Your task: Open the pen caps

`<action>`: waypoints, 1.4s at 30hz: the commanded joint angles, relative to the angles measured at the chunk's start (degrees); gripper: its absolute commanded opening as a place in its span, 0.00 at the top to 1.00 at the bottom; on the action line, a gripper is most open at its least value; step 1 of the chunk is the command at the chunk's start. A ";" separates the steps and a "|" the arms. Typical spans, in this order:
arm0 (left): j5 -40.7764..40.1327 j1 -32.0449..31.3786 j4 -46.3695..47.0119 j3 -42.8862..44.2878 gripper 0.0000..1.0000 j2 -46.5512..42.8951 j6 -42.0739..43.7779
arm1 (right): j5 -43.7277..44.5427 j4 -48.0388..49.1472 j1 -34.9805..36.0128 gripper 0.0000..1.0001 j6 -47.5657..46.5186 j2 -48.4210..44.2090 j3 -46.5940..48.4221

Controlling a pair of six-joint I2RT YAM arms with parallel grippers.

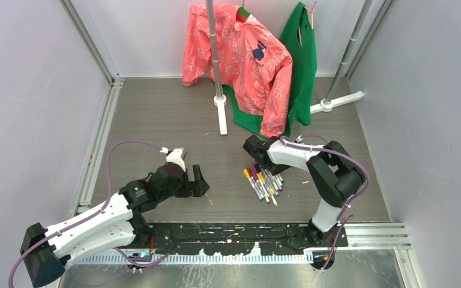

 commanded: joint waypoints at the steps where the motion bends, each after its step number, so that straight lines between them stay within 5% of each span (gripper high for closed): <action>1: 0.50 -0.23 -0.52 -0.45 0.03 -1.09 0.00 | -14.42 3.03 3.52 0.49 7.17 6.53 -1.42; 14: 4.25 -0.23 8.38 -2.90 0.06 7.35 0.68 | -10.44 -1.76 4.73 0.48 6.97 3.21 -2.03; 29: 9.86 -5.54 18.23 10.00 0.44 35.71 6.36 | -9.67 -2.75 3.69 0.48 6.06 -1.15 -10.15; 42: 11.72 -11.60 20.13 21.27 0.53 50.59 8.43 | -10.03 -2.26 4.59 0.50 6.93 -8.15 -17.59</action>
